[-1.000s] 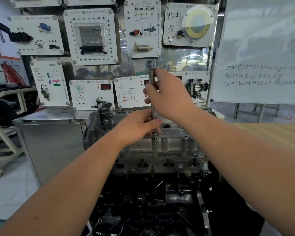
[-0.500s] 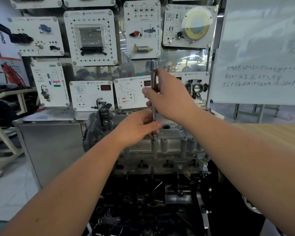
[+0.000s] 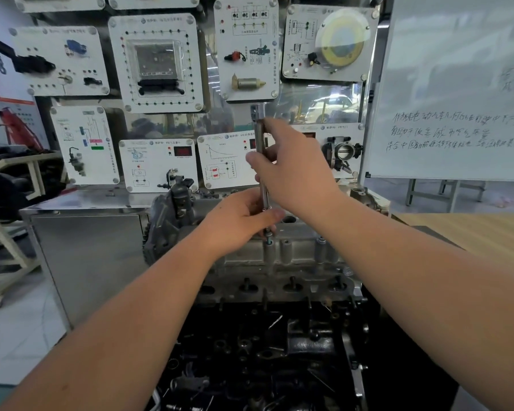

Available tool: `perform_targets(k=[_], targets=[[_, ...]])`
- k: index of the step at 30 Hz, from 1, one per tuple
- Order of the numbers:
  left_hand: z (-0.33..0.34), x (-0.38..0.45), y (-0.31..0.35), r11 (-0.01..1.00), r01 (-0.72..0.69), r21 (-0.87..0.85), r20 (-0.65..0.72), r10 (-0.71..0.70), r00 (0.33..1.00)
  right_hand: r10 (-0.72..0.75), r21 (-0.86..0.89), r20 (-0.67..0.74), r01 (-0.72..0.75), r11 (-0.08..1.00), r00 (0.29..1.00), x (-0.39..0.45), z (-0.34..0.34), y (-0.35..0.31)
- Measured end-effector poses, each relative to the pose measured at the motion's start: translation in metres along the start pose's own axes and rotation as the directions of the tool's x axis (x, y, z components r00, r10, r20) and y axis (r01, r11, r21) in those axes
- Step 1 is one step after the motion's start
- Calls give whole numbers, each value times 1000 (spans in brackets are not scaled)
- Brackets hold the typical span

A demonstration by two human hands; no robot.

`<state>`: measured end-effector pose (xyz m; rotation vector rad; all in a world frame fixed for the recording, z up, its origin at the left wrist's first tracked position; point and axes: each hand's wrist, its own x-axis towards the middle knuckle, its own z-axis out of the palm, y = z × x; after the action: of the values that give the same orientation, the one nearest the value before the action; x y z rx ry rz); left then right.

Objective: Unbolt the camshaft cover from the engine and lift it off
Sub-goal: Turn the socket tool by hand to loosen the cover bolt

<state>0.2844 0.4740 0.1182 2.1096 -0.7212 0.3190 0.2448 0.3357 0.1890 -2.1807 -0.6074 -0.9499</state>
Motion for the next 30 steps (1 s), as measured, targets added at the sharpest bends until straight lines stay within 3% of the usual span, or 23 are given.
perform_targets(k=[8,16,22,26,30], targets=[[-4,0,0,999,33,33,60,-35,998,27,-41,38,-26,999,999,2,-2,0],[2,-1,6,993,49,111,-50,-43,998,22,-43,52,-19,999,998,1,-3,5],[-4,-3,4,998,55,29,67,-57,996,59,0,95,-59,998,994,1,-5,6],[0,-4,9,997,66,32,-4,-66,998,12,-14,31,-12,1000,999,-4,-3,5],[0,-4,8,993,71,98,-25,-69,997,-11,-47,62,14,999,998,-2,-2,4]])
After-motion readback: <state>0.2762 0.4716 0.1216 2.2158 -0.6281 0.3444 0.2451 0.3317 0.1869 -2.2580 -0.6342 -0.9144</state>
